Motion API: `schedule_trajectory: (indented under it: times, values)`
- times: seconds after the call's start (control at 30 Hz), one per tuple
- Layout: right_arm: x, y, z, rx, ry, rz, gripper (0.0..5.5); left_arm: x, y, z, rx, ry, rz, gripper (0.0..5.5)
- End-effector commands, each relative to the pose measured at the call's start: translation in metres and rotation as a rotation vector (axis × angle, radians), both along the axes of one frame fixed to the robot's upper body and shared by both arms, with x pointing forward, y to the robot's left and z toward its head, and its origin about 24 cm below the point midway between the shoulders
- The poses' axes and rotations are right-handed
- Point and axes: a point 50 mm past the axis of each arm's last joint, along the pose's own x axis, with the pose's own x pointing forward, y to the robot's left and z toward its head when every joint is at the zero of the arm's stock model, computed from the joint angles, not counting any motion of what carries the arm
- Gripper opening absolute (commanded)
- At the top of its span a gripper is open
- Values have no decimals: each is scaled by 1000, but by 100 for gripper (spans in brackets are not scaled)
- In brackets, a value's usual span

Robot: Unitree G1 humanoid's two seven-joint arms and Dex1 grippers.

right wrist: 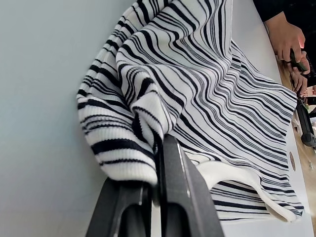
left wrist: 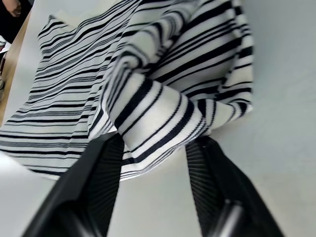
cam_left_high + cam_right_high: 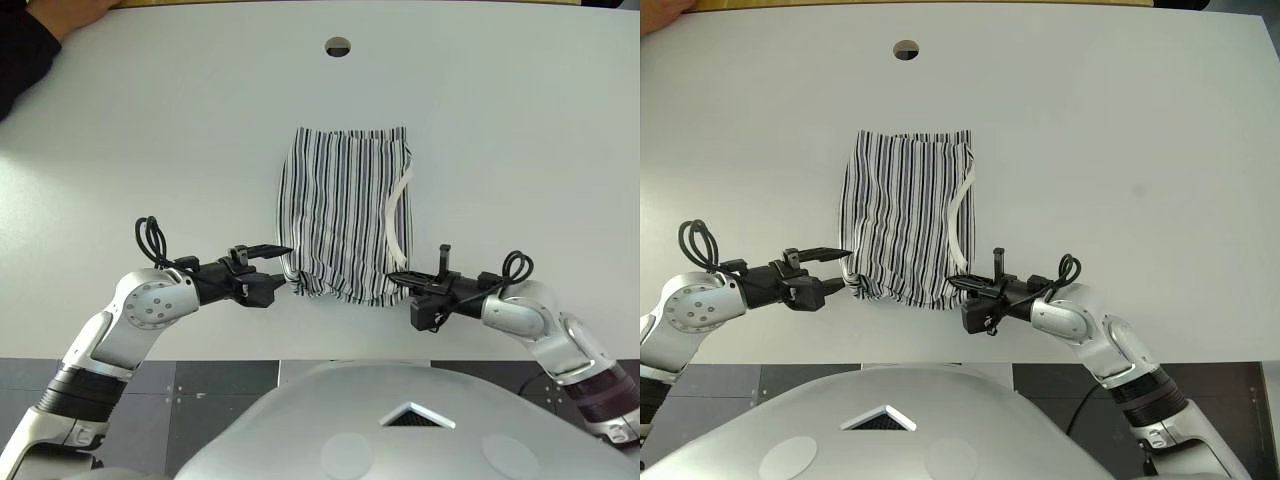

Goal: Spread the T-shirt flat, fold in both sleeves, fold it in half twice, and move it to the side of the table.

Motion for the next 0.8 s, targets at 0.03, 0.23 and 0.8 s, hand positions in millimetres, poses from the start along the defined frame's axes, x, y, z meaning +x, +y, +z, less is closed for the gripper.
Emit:
schedule_trajectory:
  times: [0.03, 0.23, 0.8]
  values:
    - [-2, -5, -7, -45, 37, 4, 10, -19, 7, -15, 89, 132, -56, 139]
    - [-3, -8, -11, -66, 68, -1, 10, -24, 6, -13, 82, 156, -106, 21]
    - [4, -11, 61, 286, 505, -87, 10, -9, -3, 39, -159, 181, -21, 10]
